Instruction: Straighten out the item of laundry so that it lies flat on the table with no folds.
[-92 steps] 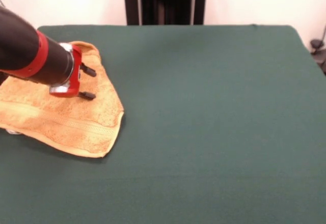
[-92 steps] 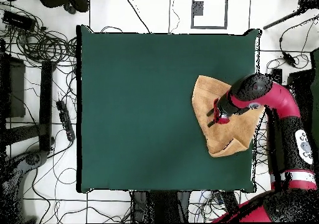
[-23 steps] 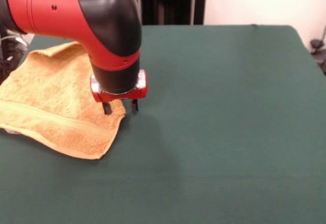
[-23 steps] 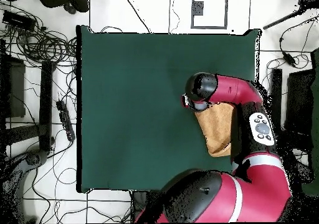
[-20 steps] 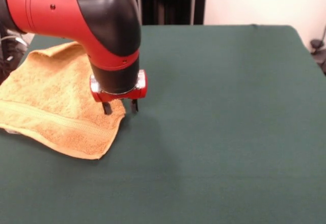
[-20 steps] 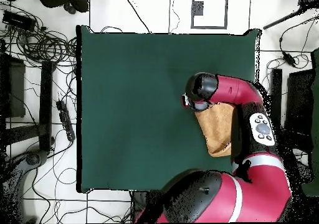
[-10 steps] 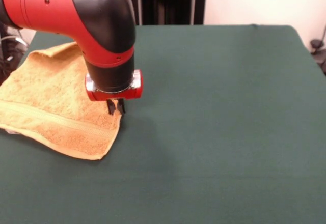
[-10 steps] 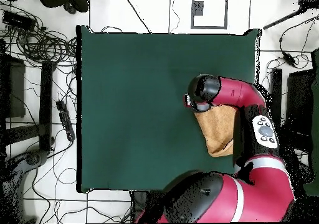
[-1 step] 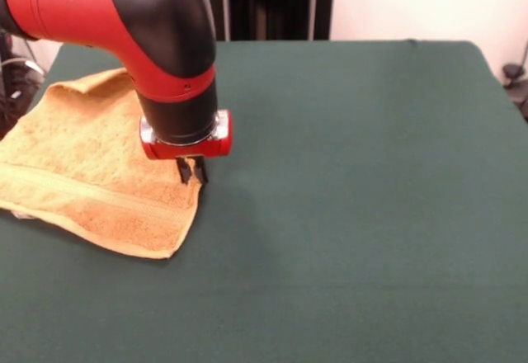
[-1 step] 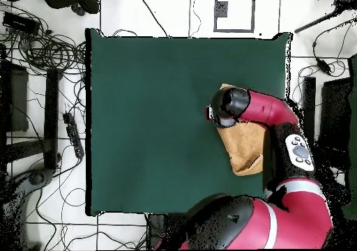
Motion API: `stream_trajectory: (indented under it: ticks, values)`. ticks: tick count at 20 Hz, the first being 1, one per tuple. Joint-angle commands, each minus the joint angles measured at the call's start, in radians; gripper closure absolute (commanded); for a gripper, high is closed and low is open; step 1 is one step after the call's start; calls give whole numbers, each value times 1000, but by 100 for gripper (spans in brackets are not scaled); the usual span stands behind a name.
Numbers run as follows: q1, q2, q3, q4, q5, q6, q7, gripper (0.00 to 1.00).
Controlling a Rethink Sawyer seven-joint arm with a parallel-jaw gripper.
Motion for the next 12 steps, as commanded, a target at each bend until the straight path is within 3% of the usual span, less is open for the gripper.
stream_trajectory:
  ticks: [1, 12]
  values:
    - [22, 27, 96, 242, 135, -83, 266, 100]
    - [16, -23, 121, 352, 276, -103, 249, 100]
